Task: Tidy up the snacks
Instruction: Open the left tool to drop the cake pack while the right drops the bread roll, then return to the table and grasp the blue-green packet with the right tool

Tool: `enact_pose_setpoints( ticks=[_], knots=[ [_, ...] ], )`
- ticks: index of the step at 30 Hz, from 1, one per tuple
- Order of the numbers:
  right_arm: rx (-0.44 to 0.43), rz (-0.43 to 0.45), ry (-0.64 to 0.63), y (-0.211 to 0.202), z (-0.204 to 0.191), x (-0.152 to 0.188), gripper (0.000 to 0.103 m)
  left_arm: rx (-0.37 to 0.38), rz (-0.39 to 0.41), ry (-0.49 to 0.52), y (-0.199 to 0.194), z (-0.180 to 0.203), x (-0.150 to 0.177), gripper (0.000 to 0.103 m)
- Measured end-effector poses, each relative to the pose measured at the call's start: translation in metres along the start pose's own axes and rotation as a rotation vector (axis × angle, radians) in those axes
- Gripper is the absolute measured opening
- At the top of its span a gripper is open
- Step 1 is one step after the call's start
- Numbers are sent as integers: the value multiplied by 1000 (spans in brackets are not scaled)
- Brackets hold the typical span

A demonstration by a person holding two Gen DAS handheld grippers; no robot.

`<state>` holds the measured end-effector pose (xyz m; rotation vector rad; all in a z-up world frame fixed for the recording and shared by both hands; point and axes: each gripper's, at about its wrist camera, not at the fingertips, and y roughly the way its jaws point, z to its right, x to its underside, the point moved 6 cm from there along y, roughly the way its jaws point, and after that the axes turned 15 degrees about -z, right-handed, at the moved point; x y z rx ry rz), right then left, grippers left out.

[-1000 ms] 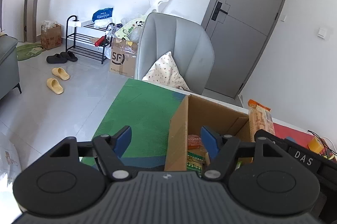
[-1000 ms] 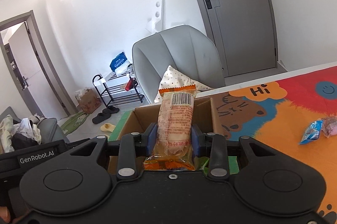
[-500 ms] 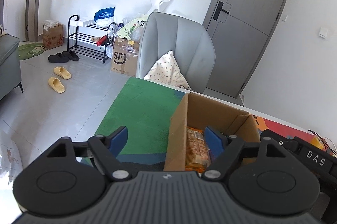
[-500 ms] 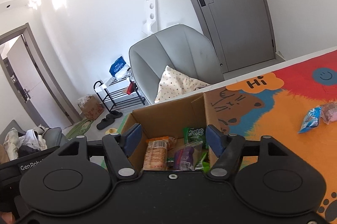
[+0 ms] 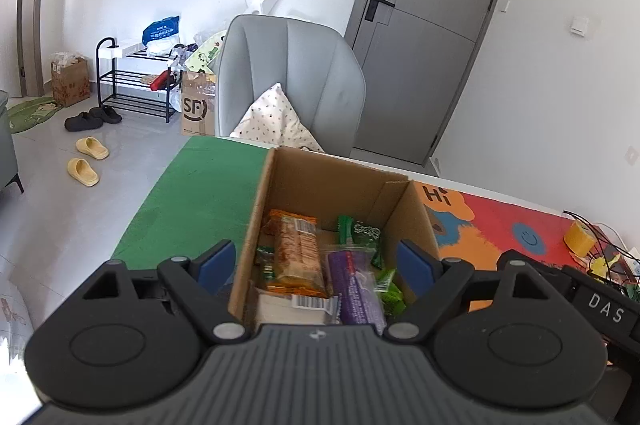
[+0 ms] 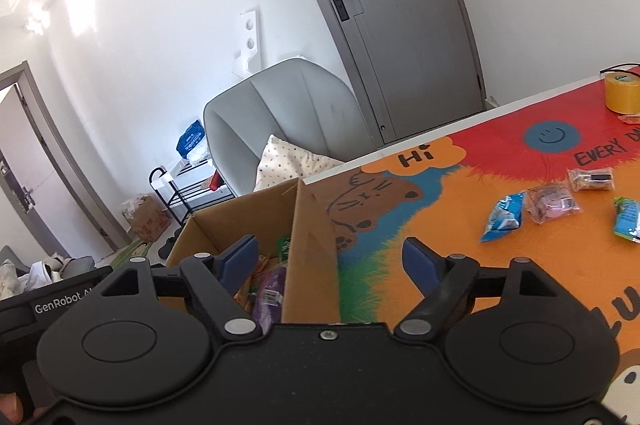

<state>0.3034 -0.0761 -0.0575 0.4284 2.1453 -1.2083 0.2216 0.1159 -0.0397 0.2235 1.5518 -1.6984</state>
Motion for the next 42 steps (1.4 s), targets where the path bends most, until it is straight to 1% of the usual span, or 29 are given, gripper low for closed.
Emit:
enact_pose_setpoints(
  ticks=[4,9,19,31,35,42],
  knots=[
    [18,11,29,-11,21,2,80,20,-3,35,0,25,5,87],
    [51,21,62,-25,50,5,83,56,-19,76,6,57,13,87],
    [117,35,122,-47,106,8,87,96,-51,136,20,115,28,87],
    [153,41,193,-56,161,11,87,99,-93,168,47,167,37,88],
    [160,38,215,-53,179,11,86,97,-103,177,59,182,37,88],
    [158,12,263,-40,211,7,79,84,-134,186,85,205,35,87]
  ],
)
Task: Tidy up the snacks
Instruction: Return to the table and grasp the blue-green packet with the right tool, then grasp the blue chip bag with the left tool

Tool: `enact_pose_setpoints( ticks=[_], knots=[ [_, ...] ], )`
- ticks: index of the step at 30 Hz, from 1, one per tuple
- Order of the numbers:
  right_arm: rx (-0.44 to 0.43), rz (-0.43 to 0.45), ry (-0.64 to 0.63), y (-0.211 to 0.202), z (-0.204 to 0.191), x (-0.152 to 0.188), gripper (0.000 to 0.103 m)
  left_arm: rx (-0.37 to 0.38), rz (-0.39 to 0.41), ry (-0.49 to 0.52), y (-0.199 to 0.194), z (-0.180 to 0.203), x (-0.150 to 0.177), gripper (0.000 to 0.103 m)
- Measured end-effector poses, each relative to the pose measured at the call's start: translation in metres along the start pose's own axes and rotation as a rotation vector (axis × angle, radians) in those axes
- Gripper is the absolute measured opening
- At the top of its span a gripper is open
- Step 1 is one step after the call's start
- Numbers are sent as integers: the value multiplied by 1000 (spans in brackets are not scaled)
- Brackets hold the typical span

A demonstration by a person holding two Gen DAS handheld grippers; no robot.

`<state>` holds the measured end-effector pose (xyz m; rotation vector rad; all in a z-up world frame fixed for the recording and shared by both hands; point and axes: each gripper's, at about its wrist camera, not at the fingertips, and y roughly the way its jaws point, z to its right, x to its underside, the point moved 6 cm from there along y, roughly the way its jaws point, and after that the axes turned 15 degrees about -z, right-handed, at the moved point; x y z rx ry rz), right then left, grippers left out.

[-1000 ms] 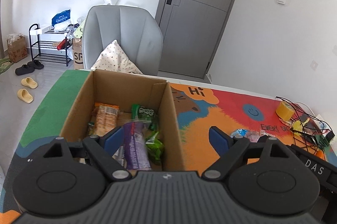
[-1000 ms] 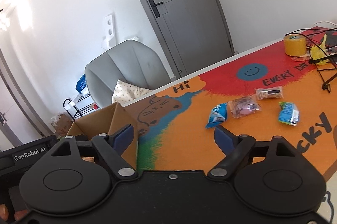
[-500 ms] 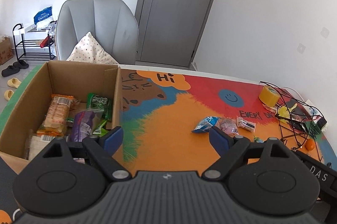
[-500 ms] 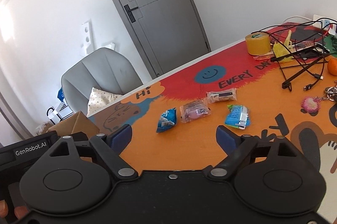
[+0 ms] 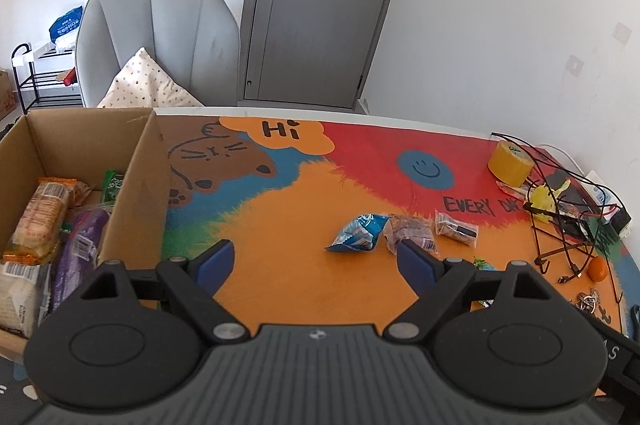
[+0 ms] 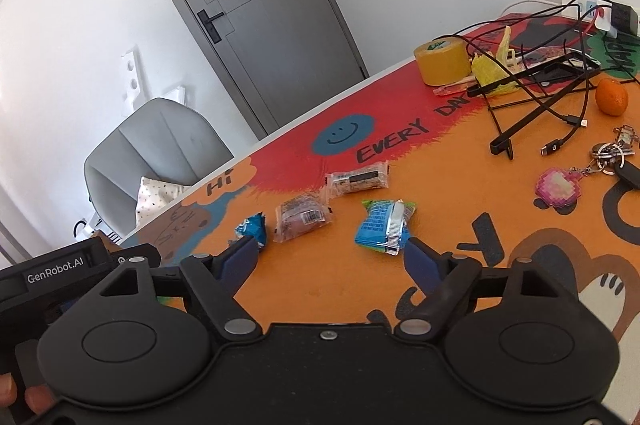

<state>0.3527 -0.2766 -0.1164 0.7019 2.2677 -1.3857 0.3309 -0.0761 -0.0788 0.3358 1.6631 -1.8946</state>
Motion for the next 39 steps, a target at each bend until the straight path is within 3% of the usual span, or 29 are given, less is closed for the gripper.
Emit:
enact_pose_setpoints(
  ticks=[16,17,20,31,34,36,39],
  knots=[
    [26,-92,32,55,30,-24,70,-49,-69,10,66,24,-20,87],
    [27,-97,28,59,30,-26,66,-51,-74,6,70,24,-21,87],
    [47,-122,13,72,32,-30,42,-59,-81,1,80,24,-25,86],
    [44,-99,-13,78,37,-40,35,-73,-95,8,115,33,-27,83],
    [42,-95,-12,77,38,-39,35,-73,-91,20,121,37,-24,71],
    [47,-93,-16,76,37,-38,35,-84,-73,27,120,37,-24,53],
    [49,-94,-14,74,36,-35,35,-67,-76,30,116,37,-23,35]
  ],
)
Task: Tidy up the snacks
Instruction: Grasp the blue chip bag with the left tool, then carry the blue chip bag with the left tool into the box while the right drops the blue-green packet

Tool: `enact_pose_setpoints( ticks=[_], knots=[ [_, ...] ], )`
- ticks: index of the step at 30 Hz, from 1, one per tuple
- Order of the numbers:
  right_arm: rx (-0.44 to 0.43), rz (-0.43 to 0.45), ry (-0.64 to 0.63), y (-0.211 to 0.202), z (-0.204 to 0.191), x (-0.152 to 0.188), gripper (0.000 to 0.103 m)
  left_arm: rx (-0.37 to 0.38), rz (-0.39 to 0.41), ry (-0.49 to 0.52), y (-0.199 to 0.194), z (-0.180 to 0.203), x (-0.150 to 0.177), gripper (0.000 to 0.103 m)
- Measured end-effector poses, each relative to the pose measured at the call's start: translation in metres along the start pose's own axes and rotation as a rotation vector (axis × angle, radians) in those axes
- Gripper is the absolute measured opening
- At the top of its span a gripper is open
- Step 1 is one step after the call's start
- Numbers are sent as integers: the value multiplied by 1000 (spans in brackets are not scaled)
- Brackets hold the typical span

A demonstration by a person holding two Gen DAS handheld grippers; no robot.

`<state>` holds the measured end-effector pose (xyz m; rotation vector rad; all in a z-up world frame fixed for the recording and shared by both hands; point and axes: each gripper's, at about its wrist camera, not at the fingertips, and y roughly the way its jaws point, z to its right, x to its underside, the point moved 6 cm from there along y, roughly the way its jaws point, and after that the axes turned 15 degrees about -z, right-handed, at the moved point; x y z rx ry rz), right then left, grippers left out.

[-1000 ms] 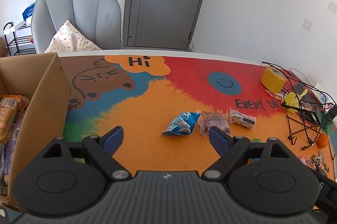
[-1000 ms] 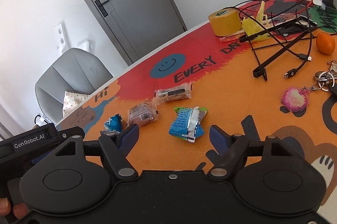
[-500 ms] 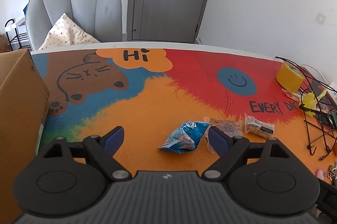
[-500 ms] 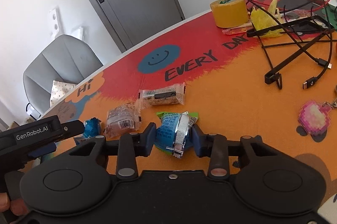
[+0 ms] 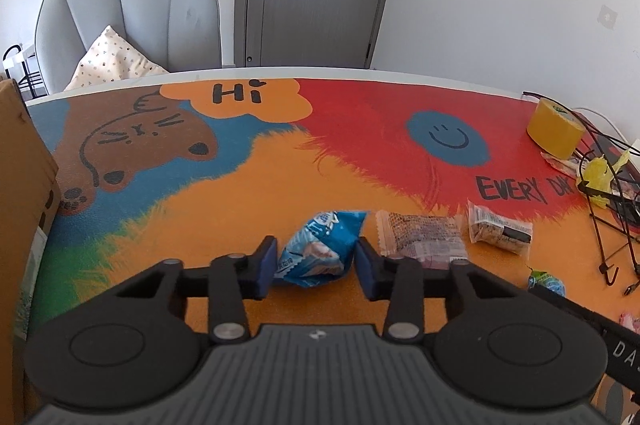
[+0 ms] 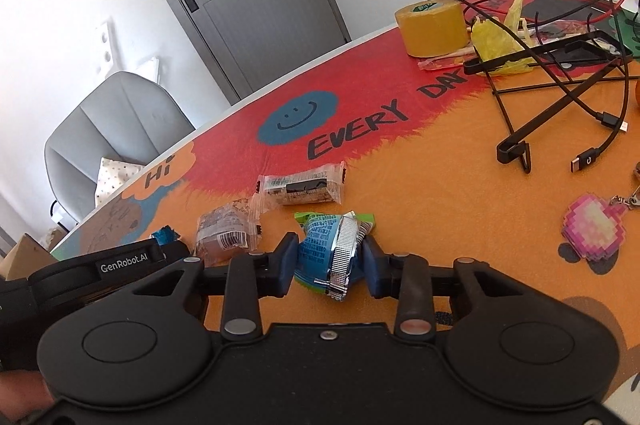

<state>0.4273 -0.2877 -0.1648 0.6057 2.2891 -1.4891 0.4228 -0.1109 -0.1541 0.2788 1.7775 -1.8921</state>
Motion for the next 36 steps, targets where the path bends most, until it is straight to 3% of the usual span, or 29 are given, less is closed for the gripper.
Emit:
enact_pose_setpoints(
  ticks=[18,36],
  knots=[
    [-28,79,-10,-48,-32,24,34,56,76,-5,-71,-26,19,31],
    [-51,181,-83,-102,-82,73,31,73,179,-24,-150,-78,65,30]
  ],
)
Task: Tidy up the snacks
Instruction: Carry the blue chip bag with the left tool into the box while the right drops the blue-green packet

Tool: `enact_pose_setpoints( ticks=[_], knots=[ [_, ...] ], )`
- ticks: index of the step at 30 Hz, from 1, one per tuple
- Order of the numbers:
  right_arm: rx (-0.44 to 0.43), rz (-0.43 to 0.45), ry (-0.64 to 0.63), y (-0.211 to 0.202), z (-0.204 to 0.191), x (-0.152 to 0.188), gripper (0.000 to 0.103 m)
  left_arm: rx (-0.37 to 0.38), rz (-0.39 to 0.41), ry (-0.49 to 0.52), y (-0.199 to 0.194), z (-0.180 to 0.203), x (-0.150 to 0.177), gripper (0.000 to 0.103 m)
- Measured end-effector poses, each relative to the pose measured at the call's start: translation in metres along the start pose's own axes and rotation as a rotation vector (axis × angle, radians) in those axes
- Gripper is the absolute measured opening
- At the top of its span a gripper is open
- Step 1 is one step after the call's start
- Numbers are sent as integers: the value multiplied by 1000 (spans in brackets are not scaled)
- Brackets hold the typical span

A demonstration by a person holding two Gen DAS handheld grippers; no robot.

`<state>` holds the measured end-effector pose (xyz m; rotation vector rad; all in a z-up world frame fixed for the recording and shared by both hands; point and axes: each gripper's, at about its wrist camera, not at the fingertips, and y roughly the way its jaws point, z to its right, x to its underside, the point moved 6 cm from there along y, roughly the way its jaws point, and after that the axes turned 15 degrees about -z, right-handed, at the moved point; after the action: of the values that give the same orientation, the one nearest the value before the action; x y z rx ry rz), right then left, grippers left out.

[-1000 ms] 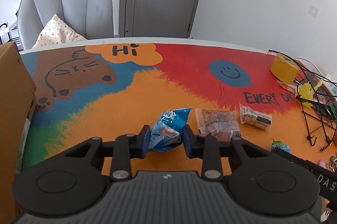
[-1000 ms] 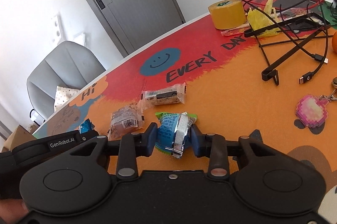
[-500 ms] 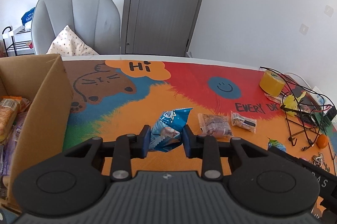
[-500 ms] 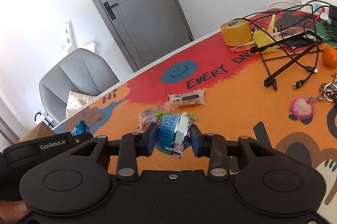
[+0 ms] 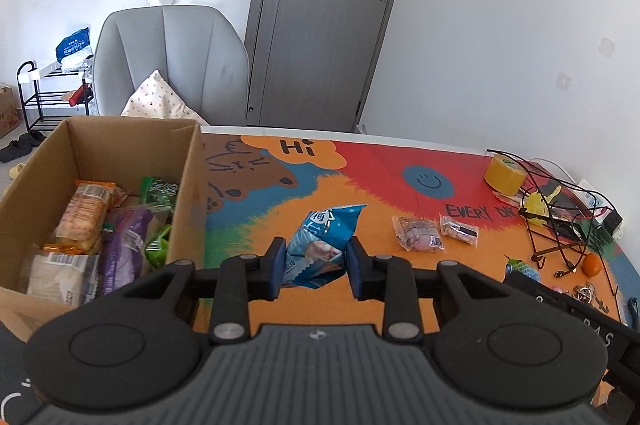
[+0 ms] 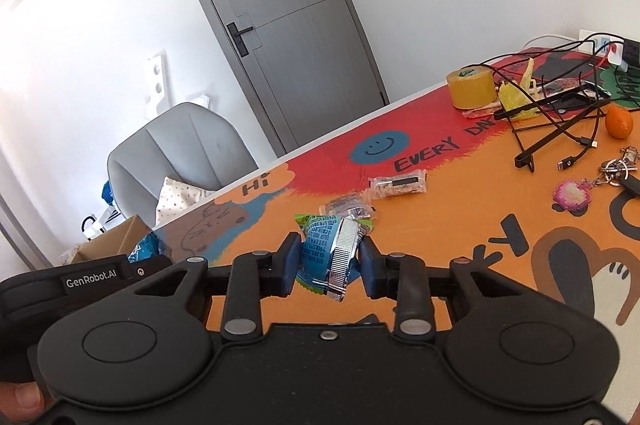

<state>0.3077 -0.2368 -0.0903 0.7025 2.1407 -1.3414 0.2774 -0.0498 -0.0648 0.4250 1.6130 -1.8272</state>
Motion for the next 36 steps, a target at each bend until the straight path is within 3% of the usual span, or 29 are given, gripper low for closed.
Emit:
enact_pose_setpoints(
  ticks=[19,36],
  knots=[
    [-138,54,-115,-37,-91,21,30,-81,122,-132,-95,-101,12,31],
    [-222,-20,-228,-2,-175,25,31,-116,134,-242,-105,-176,3,31]
  ],
)
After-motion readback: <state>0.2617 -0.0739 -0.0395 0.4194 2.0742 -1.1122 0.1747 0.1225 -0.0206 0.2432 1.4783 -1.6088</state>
